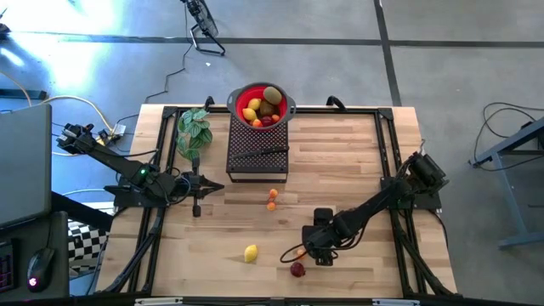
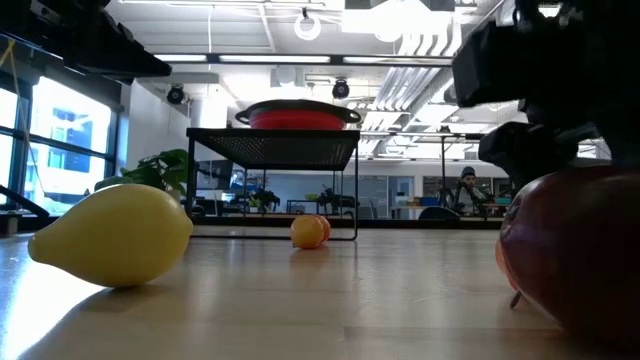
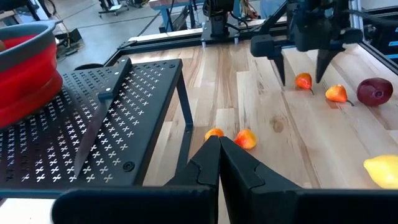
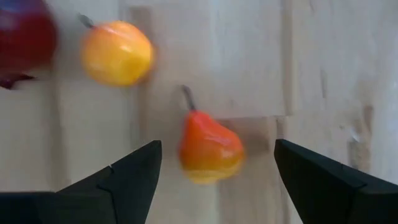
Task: Pick & Place Fruit
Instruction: Put the pear into the red strainer bowl
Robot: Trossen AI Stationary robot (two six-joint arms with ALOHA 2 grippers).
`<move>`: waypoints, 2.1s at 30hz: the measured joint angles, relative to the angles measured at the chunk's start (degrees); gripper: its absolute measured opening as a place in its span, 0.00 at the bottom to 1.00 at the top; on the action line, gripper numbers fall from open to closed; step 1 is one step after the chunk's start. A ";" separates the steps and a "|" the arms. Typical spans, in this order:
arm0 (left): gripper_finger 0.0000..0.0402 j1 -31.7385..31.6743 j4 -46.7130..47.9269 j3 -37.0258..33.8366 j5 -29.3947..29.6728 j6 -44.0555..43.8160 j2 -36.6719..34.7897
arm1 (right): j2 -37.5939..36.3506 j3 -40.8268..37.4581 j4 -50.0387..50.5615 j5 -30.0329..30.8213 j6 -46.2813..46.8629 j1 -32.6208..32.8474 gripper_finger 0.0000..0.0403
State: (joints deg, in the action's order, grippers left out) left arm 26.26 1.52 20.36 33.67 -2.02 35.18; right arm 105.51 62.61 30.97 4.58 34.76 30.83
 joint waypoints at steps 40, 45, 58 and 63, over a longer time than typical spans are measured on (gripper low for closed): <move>0.01 0.00 0.39 0.00 0.02 0.02 0.00 | -1.19 0.09 -0.35 -0.54 1.22 -0.07 0.34; 0.01 0.00 0.42 0.00 0.00 0.00 0.00 | -4.37 0.09 0.24 0.71 0.22 -0.19 0.32; 0.01 0.00 0.42 0.00 0.02 0.13 0.00 | -16.45 0.11 -3.32 13.61 -7.15 -6.72 0.32; 0.01 0.00 0.42 0.00 0.02 0.22 0.00 | -20.59 0.13 -9.45 16.73 -14.27 -11.17 0.33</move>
State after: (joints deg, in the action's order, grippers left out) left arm 26.26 1.93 20.36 33.69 -1.80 35.18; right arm 84.92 62.73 21.52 21.31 20.50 19.66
